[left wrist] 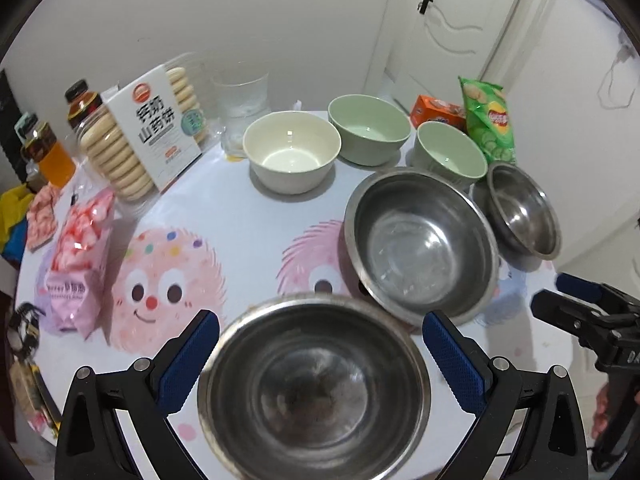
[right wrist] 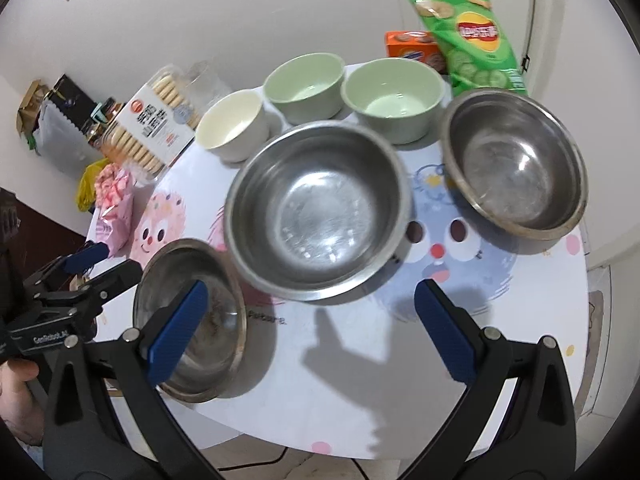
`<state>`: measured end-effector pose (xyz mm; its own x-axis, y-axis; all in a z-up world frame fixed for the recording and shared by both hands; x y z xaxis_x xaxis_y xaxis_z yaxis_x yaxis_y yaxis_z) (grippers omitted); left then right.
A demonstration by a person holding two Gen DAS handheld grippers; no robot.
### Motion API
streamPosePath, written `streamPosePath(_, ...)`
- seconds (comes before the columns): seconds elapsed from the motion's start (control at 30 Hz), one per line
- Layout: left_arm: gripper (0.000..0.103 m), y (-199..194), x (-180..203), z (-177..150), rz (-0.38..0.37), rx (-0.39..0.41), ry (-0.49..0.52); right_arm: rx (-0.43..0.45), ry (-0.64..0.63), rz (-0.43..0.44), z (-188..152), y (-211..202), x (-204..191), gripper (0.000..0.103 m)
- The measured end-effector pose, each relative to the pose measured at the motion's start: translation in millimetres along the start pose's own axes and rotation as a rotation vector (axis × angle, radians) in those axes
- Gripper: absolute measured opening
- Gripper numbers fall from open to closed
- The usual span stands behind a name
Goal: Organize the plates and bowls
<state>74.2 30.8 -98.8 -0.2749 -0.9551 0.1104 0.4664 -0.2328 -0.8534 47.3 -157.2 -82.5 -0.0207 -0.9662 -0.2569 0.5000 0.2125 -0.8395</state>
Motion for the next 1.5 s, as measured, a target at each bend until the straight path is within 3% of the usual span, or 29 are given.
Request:
streamPosePath(0.07, 0.103, 12.2, 4.0, 4.8, 0.028, -0.037, -0.011, -0.027, 0.04, -0.019, 3.6, 5.2, 9.7, 0.103)
streamPosePath(0.23, 0.103, 39.6, 10.6, 20.6, 0.017, -0.103, -0.06, -0.085, 0.159, -0.034, 5.8, 25.7, 33.6, 0.103)
streamPosePath(0.5, 0.103, 72.0, 22.8, 40.7, 0.015, -0.173, -0.028, -0.141, 0.296, -0.034, 9.2, 55.8, 55.1, 0.103)
streamPosePath(0.6, 0.094, 84.7, 24.8, 44.2, -0.001, -0.204, -0.035, -0.165, 0.304, -0.047, 11.2, 65.7, 55.6, 0.103)
streamPosePath(0.67, 0.083, 92.5, 23.7, 44.7, -0.002, -0.229, -0.047, -0.168, 0.303, -0.055, 13.5, 69.8, 56.1, 0.097)
streamPosePath(0.73, 0.071, 99.4, 22.1, 44.7, 0.008, -0.249, -0.046, -0.176, 0.302, -0.067, 14.5, 73.8, 57.4, 0.083)
streamPosePath(0.8, 0.064, 104.0, 19.2, 44.5, 0.023, -0.259, -0.055, -0.189, 0.317, -0.059, 15.1, 77.5, 59.8, 0.081)
streamPosePath(0.87, 0.063, 107.1, 15.6, 44.4, 0.036, -0.265, -0.057, -0.19, 0.316, -0.066, 16.2, 79.0, 61.0, 0.08)
streamPosePath(0.97, 0.056, 110.4, 15.7, 44.2, 0.024, -0.275, -0.047, -0.198, 0.297, -0.096, 17.7, 82.1, 61.8, 0.071)
streamPosePath(1.13, 0.035, 115.9, 19.9, 43.5, 0.007, -0.295, -0.037, -0.223, 0.307, -0.074, 17.4, 90.0, 59.0, 0.048)
streamPosePath(1.3, 0.028, 117.8, 24.0, 38.9, 0.008, -0.303, -0.016, -0.226, 0.305, -0.066, 16.1, 90.7, 57.6, 0.03)
streamPosePath(1.5, 0.019, 125.8, 35.4, 36.0, 0.002, -0.312, -0.003, -0.229, 0.29, -0.063, 18.2, 93.8, 54.4, 0.022)
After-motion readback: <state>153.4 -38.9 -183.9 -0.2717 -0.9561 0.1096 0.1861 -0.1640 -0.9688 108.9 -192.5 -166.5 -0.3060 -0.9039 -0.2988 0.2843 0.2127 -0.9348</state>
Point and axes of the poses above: each gripper's, at about its wrist camera, not at the fingertips, and y roughly the way its jaws point, x to its right, z to its top, the point moved 4 cm from there along y, roughly the way its jaws point, and after that the axes turned 5 degrees about x, right-handed, at the moved point
